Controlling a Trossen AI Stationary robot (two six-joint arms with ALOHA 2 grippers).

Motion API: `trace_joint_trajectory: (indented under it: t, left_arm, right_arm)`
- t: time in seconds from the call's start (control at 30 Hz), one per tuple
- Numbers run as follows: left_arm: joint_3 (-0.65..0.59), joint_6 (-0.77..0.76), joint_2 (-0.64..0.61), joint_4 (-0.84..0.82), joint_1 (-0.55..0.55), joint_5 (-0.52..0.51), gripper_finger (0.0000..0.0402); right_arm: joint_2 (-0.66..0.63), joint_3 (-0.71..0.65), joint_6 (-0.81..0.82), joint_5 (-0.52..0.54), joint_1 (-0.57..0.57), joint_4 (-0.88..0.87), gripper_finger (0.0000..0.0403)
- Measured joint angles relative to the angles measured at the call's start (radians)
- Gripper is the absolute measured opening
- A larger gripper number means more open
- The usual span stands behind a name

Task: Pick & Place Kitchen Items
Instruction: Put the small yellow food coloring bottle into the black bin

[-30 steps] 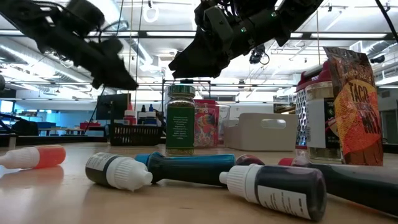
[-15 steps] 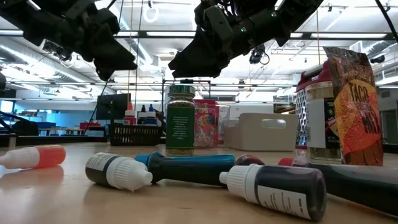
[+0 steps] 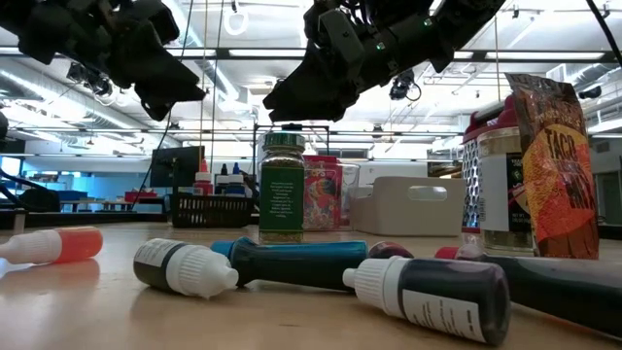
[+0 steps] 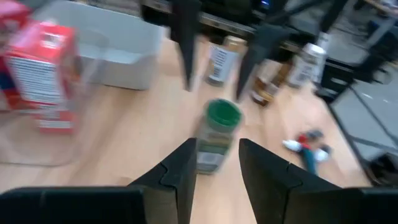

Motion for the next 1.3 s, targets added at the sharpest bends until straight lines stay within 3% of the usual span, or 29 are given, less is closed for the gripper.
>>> trace_joint_trajectory:
  t: [0.27, 0.53, 0.67, 1.07, 1.3]
  left_arm:
    - [0.000, 0.035, 0.000, -0.005, -0.114, 0.019, 0.0127]
    - [0.000, 0.038, 0.000, 0.013, -0.227, -0.080, 0.0127]
    - [0.000, 0.035, 0.035, 0.022, -0.270, -0.119, 0.0127]
    - [0.001, 0.007, 0.342, 0.186, -0.332, -0.116, 0.0127]
    - [0.001, -0.045, 0.503, 0.417, -0.334, 0.023, 0.0127]
  right_arm:
    - [0.000, 0.000, 0.000, 0.000, 0.000, 0.000, 0.0230]
    - [0.000, -0.001, 0.000, 0.000, 0.000, 0.011, 0.0230]
    - [0.000, -0.001, -0.006, 0.000, 0.000, 0.115, 0.0230]
    - [-0.002, -0.001, 0.004, -0.006, 0.001, 0.292, 0.0230]
    - [-0.001, -0.001, 0.102, 0.016, 0.001, 0.275, 0.0230]
